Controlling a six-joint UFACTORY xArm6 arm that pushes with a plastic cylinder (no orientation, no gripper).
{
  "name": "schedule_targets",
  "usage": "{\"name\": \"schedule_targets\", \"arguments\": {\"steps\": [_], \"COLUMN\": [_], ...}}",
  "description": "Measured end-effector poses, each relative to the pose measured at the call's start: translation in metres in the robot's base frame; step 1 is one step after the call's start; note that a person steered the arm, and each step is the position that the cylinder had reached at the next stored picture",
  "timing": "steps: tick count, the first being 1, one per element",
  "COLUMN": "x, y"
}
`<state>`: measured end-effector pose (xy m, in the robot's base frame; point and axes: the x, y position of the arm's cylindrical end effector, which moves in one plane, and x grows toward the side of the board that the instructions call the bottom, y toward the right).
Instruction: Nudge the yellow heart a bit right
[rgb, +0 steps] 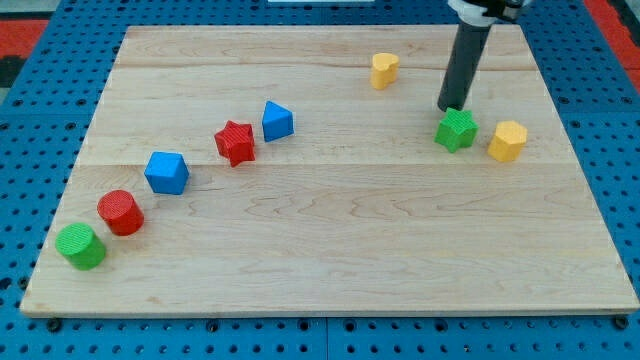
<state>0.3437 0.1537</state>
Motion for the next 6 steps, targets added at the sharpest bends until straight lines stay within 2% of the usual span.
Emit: {"name": "schedule_targets", "arguments": {"steps": [1, 2, 3, 4, 6], "x": [0.015, 0.038, 0.006, -0.058, -0.104], "y": [-0.019, 0.010, 0.013, 0.023, -0.043]}}
